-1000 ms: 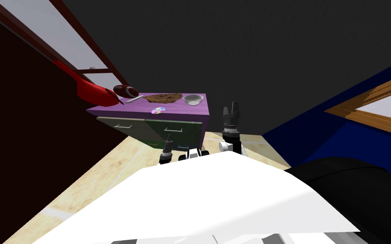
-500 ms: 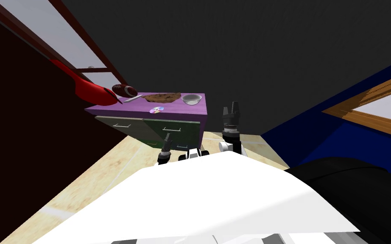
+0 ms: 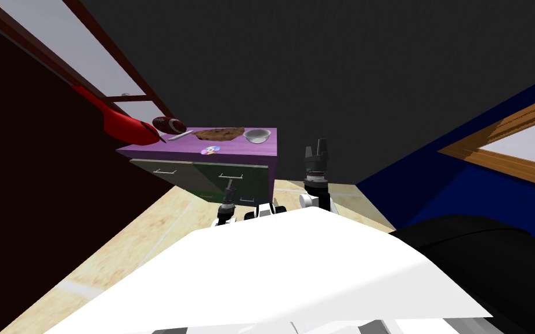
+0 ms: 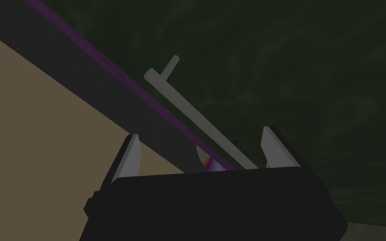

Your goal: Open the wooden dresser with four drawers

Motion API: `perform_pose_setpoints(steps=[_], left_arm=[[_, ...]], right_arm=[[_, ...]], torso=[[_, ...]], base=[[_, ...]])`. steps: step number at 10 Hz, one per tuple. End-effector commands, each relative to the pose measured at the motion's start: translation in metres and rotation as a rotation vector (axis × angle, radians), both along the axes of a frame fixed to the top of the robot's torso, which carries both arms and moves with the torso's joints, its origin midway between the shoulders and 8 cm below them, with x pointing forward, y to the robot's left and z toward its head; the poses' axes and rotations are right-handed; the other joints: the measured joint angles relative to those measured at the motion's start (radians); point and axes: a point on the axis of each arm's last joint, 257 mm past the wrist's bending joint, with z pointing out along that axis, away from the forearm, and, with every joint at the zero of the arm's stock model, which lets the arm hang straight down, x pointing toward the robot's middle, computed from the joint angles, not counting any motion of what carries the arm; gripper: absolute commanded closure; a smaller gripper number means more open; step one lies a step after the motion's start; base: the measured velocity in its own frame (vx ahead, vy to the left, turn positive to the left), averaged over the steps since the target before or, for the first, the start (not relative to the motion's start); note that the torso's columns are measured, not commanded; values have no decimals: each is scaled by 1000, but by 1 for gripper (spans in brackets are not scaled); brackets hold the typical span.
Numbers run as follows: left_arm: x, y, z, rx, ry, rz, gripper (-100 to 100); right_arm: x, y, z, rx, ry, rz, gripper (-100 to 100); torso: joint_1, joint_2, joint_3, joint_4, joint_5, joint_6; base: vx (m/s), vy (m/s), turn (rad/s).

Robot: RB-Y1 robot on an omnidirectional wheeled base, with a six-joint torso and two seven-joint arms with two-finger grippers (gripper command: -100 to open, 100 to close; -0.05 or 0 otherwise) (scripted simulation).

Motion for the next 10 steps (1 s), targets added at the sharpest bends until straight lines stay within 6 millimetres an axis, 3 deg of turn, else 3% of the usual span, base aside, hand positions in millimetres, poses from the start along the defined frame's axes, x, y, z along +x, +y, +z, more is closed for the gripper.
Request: perform_pose_setpoints(steps=[1,3,4,7,10], left_arm=[[14,1,10,2,3,1,-100],[16,0,13,2,1,0,-100],[9,1,6,1,3,1,100],[-4,0,-4,-2,3,1,100],[8,1,8,-4,0,-8,100]], right_arm=[[0,0,0,0,0,0,0],[0,0,0,0,0,0,0],[0,0,0,0,0,0,0],[0,0,0,0,0,0,0],[0,0,0,0,0,0,0]], torso=[[-2,1,1,0,0,0],[-3,1,1,0,-1,0],[-2,2,1,0,-1,0],[-5,1,2,-1,-2,0],[-2,4,2,0,-1,-1]], base=[[0,-21,-2],[1,-14,-1],[1,11,2],[5,26,2],[-94,23,14]])
